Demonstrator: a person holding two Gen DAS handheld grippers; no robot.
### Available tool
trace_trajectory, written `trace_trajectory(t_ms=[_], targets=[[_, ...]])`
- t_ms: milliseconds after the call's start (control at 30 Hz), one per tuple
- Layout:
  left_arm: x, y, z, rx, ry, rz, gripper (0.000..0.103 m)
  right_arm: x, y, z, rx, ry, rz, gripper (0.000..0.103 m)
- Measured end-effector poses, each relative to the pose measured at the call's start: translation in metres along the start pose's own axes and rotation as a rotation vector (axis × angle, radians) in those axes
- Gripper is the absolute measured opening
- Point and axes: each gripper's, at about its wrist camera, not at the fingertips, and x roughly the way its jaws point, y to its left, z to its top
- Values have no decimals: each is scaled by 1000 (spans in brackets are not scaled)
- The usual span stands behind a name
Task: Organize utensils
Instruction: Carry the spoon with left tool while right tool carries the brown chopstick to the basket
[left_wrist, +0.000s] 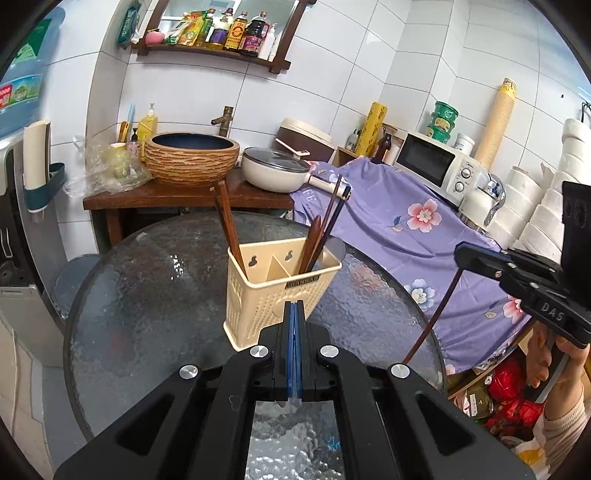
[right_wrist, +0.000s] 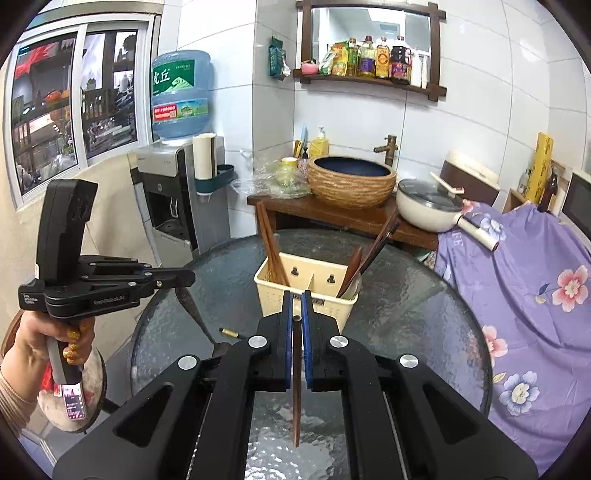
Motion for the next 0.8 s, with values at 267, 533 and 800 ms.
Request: trace_trajectory(t_ms=[267, 533, 800], targets=[[-5, -9, 42, -2, -24, -7, 0, -20, -5, 51, 8, -73, -20, 5], [-11, -23, 98, 18, -105, 66, 0, -29, -13, 134, 44, -138, -55, 5], [20, -15, 133, -23, -110, 97, 0, 6, -24, 183, 84, -142, -90, 5]])
